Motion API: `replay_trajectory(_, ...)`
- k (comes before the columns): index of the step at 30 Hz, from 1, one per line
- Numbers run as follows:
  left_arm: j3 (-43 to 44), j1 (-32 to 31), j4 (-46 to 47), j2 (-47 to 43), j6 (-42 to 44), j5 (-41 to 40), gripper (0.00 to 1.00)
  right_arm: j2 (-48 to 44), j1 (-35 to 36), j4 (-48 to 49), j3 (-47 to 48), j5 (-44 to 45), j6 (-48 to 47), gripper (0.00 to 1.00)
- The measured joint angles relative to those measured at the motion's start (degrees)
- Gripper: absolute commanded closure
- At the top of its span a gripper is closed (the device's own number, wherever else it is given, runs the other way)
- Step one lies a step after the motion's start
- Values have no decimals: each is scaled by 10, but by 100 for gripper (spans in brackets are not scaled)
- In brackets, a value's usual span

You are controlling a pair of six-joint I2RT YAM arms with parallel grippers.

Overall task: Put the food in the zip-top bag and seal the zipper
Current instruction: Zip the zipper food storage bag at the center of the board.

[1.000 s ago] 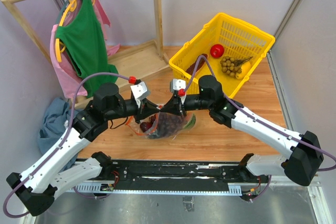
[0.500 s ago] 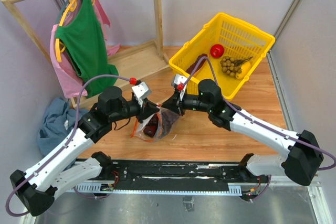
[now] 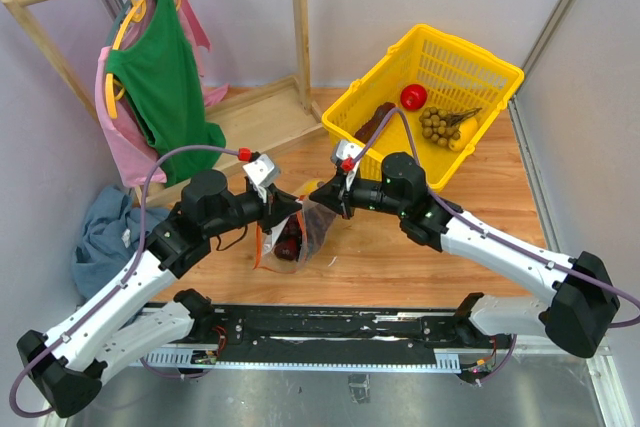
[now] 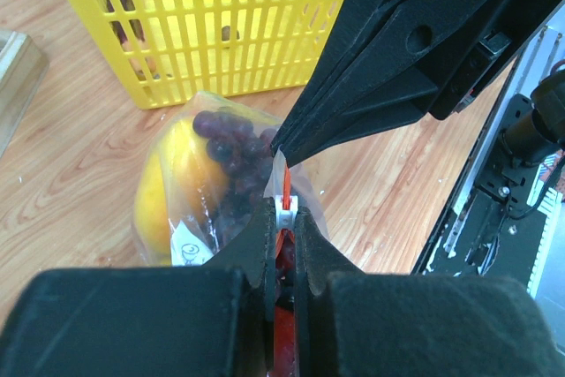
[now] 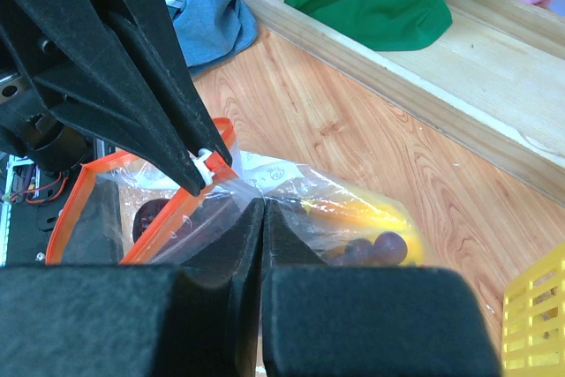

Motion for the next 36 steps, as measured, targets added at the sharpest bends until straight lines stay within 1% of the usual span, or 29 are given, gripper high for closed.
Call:
replay_trajectory(2, 0, 0, 0, 1, 0, 5, 100, 0, -3, -4, 0, -13, -8, 86)
replay_trajectory(4, 0, 0, -2, 4, 2, 12, 100, 0, -12, -23, 7, -38, -28, 78)
replay_trajectory(9, -1, 0, -4, 14, 8, 30, 100, 0, -17, -75, 47, -96, -85, 63)
replay_trajectory(14, -6, 0, -5, 16, 13, 46, 100, 3, -17, -115, 67, -143, -142, 56)
replay_trajectory(16, -7, 0, -5, 17, 14, 52, 100, 10, -17, -142, 76, -154, -167, 50)
replay_trajectory(19, -10, 0, -5, 17, 16, 59, 100, 24, -17, -175, 89, -162, -198, 46)
replay_trajectory(23, -11, 0, -5, 18, 21, 66, 100, 48, -17, -197, 97, -184, -218, 43)
replay_trajectory(26, -12, 0, -4, 19, 23, 71, 100, 77, -17, -200, 102, -198, -220, 47)
replay_trajectory(28, -12, 0, -4, 21, 24, 74, 100, 95, -17, -195, 102, -205, -218, 54)
replay_trajectory(30, -12, 0, -4, 22, 24, 75, 100, 115, -17, -184, 102, -214, -213, 65)
replay_trajectory(31, -12, 0, -4, 22, 24, 76, 100, 122, -17, -181, 102, -217, -212, 72)
replay_trajectory(33, -12, 0, -5, 22, 24, 76, 100, 136, -17, -175, 103, -225, -206, 88)
replay_trajectory(34, -12, 0, -5, 22, 24, 75, 100, 140, -17, -174, 103, -230, -202, 97)
replay_trajectory(36, -12, 0, -7, 22, 25, 75, 100, 144, -16, -171, 104, -237, -200, 99)
